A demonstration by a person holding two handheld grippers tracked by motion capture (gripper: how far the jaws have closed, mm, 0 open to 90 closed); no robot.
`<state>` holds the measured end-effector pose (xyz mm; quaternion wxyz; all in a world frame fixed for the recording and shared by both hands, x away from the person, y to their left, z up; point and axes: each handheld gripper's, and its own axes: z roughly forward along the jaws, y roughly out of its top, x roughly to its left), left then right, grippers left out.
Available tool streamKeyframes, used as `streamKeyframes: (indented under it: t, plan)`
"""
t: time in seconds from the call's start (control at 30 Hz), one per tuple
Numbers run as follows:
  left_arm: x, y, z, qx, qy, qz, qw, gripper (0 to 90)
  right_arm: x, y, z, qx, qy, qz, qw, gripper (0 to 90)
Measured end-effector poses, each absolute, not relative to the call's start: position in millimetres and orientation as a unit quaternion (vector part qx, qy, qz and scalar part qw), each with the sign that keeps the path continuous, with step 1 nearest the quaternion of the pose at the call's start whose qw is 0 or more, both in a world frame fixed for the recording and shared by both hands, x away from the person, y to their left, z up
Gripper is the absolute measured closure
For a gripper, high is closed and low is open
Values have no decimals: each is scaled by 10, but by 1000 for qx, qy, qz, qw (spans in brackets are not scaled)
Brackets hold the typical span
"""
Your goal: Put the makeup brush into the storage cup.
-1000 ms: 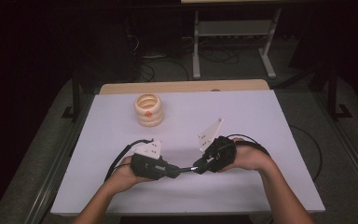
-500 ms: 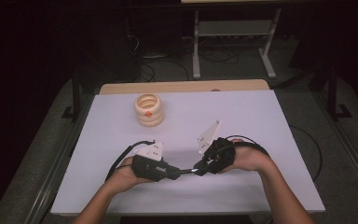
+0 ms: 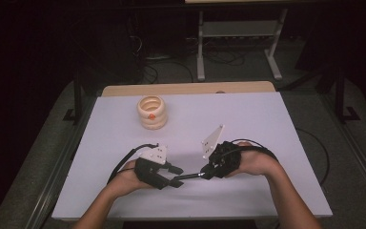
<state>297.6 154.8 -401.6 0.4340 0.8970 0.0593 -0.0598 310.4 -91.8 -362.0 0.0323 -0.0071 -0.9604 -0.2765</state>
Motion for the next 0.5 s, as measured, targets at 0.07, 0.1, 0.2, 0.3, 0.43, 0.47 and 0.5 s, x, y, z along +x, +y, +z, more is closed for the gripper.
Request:
streamKeyframes:
  t: [0.07,0.1,0.2,0.3,0.43,0.47,0.5]
  plan:
    - [2967,1535,-4015,900,61,-63,428,535,3095,-905,-3628,-6,-965,-260,25,764]
    - [2960,1527,-4009,901,63,-62,424,535,3091,-897,-3634,-4,-967,-254,24,764]
    - [2944,1496,-3977,907,62,-57,412,538,3074,-866,-3657,-4,-971,-238,26,764]
    - [2926,1455,-3941,917,60,-49,392,552,3048,-830,-3674,-6,-974,-226,33,764]
    - [2926,1394,-3900,930,51,-49,361,567,3032,-793,-3677,1,-976,-214,31,764]
    - [2935,1376,-3895,932,48,-49,355,573,3023,-786,-3671,0,-977,-213,31,764]
    - [2944,1353,-3889,935,44,-49,347,574,3023,-778,-3673,3,-976,-214,29,764]
